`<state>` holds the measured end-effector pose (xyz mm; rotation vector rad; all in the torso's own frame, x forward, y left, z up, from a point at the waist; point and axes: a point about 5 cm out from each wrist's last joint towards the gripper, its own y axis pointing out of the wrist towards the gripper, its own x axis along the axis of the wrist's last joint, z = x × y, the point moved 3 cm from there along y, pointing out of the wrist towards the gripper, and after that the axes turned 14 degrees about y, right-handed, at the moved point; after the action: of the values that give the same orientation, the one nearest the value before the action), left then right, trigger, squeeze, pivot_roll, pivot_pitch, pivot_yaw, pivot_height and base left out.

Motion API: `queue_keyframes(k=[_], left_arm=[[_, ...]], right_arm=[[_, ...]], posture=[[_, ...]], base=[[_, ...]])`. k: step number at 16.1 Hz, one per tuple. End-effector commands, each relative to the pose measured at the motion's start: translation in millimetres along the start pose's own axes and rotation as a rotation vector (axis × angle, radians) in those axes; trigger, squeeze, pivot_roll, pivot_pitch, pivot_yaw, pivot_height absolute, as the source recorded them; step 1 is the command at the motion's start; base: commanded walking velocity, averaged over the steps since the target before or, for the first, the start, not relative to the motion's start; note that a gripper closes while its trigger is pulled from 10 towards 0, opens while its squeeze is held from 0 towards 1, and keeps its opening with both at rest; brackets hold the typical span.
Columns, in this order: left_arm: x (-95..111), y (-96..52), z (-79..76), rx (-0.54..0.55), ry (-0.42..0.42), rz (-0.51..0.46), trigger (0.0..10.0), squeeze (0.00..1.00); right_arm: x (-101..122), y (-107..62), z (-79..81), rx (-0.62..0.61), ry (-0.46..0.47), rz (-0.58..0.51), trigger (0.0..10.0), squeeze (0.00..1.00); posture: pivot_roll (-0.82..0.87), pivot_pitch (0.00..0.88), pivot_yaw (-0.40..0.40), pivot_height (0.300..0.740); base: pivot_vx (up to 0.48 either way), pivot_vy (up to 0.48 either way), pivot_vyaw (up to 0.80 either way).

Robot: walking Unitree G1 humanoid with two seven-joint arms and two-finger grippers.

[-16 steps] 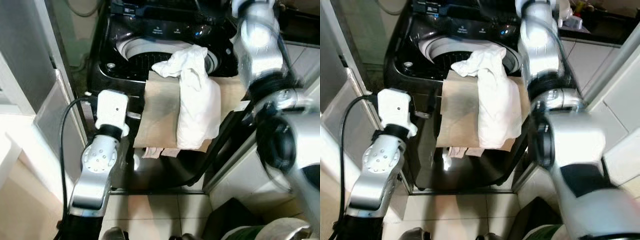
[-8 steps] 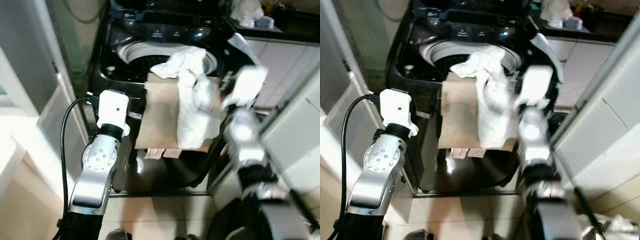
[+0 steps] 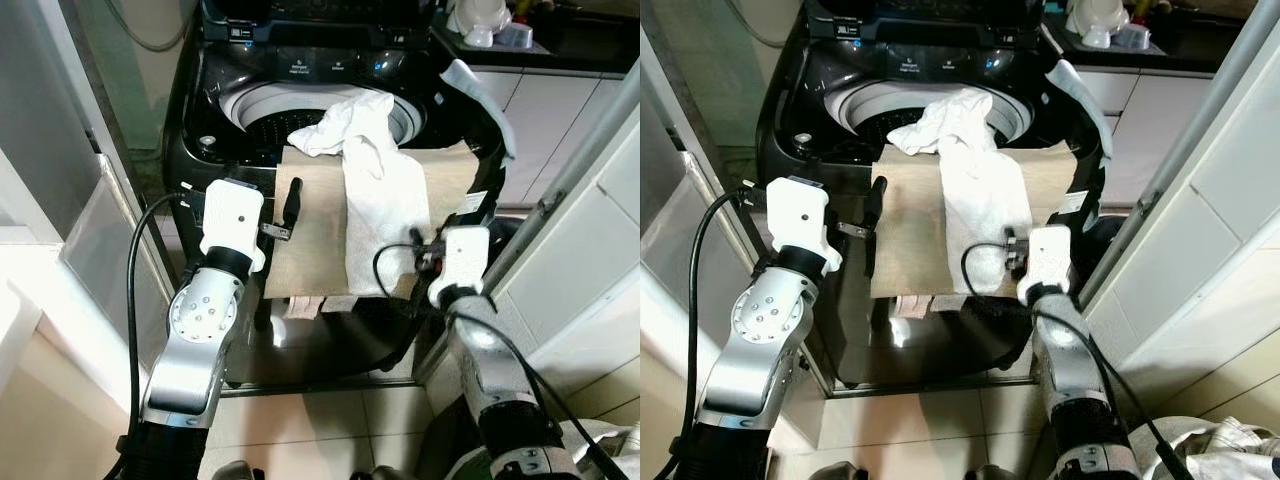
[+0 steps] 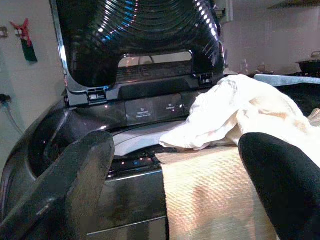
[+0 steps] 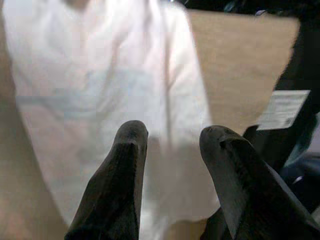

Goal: Clothes washing

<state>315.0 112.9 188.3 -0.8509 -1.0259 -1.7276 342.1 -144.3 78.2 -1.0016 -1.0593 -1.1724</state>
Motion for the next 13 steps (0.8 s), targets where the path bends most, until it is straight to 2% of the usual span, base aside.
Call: queue_keyframes(k=[1, 3, 5, 8, 12, 13], left_arm=[[2, 3.3, -2.4, -0.016, -0.004, -0.008, 10.0, 0.00], [2, 3.4, -1.7, -0.018, -0.001, -0.010, 10.0, 0.00], [3, 3.7, -0.6, -0.019, 0.002, -0.013, 10.0, 0.00], [3, 3.3, 2.9, -0.018, 0.012, -0.014, 10.0, 0.00], [4, 3.8, 1.1, -0.025, 0.012, -0.014, 10.0, 0.00], [4, 4.7, 0.3, -0.029, 0.011, -0.016, 10.0, 0.00]], right_arm=[[-7, 5.7, 3.0, 0.022, 0.032, 0.049, 10.0, 0.00], [-33, 11.3, 12.6, 0.064, 0.107, 0.196, 10.0, 0.00], [-36, 15.2, 11.4, 0.038, 0.089, 0.210, 10.0, 0.00], [-51, 17.5, 16.3, 0.018, 0.089, 0.300, 10.0, 0.00], [-34, 33.1, 35.2, 0.062, 0.048, 0.227, 10.0, 0.00], [-16, 45.2, 45.2, 0.079, 0.010, 0.166, 10.0, 0.00]], posture=[[0.03, 0.000, -0.032, 0.740], [0.04, 0.000, -0.028, 0.740], [0.05, 0.000, -0.026, 0.740], [0.07, 0.000, -0.017, 0.740], [0.07, 0.000, -0.008, 0.740], [0.07, 0.000, -0.009, 0.740]], base=[[0.000, 0.000, 0.00], [0.000, 0.000, 0.00], [0.000, 0.000, 0.00], [0.000, 0.000, 0.00], [0.000, 0.000, 0.00], [0.000, 0.000, 0.00]])
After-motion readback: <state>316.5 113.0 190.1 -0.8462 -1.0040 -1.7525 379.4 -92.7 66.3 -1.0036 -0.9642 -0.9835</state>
